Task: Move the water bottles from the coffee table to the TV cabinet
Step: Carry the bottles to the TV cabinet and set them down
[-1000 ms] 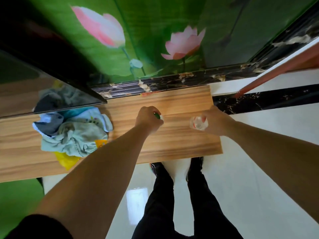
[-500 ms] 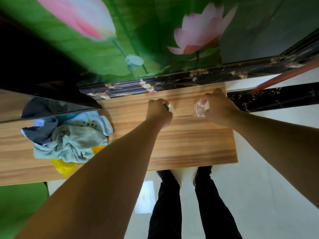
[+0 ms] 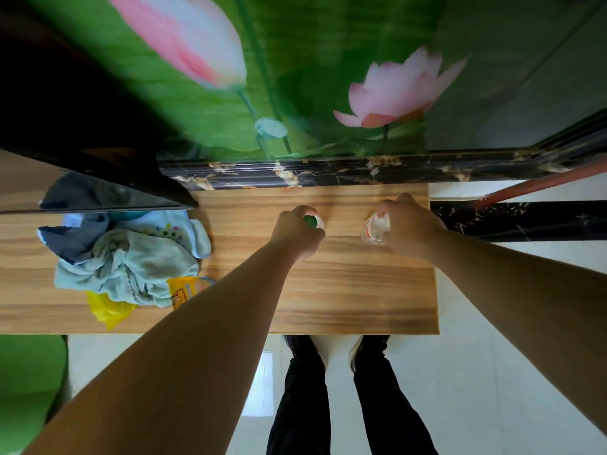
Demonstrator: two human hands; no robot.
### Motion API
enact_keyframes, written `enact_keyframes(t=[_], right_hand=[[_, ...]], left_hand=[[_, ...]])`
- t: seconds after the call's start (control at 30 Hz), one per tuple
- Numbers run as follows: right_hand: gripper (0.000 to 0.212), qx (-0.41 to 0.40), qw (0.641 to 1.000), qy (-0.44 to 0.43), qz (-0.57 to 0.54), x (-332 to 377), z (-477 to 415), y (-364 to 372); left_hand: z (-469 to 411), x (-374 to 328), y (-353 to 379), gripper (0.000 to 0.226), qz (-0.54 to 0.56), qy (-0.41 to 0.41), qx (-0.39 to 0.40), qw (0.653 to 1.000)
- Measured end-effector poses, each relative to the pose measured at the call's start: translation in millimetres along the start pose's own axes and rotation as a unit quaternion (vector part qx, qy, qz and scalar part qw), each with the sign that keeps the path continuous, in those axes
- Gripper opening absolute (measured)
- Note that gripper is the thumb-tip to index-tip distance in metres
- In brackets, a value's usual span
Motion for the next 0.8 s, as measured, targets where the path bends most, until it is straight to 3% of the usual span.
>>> enact_keyframes(t=[0.13,0.33,0.5,0.7,0.8], right_hand=[[0.045,0.02,1.0,-0.013,0.016,16.0,9.8,-41.1],[0.045,-0.011,0.996,-0.079,-0.03,54.4,45.3,-105.0],[0.036,-0.042,0.992,-0.116,0.021,79.8,89.9,-163.6],[0.026,-0.043,0.982,-0.148,0.106,123.5,132.9,-218.0],[0.034,-0.033,0.977,-0.184,0.105,145.7,141.1,-230.1]], left_hand=[[24.2,-11.2,-30.0,0.038,0.008,0.013,-0.004,1.0],[71.8,-51.1,-77.6,0.039,-0.003,0.066,-0.017,0.998],[120.0,-75.0,-110.9,0.032,-0.016,0.122,-0.031,0.992],[176.4,-84.3,-152.8,0.033,-0.122,0.183,-0.095,0.971],[203.2,-74.5,-173.2,0.031,-0.114,0.177,-0.148,0.966]])
Point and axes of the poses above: each hand's wrist, its own z-axis away from the middle knuckle, its own y-axis out of the palm, x = y × z, the point moved 3 cm from there along -z, towards the middle knuckle, and after that the axes turned 10 degrees about -y, right-handed, at the moved point
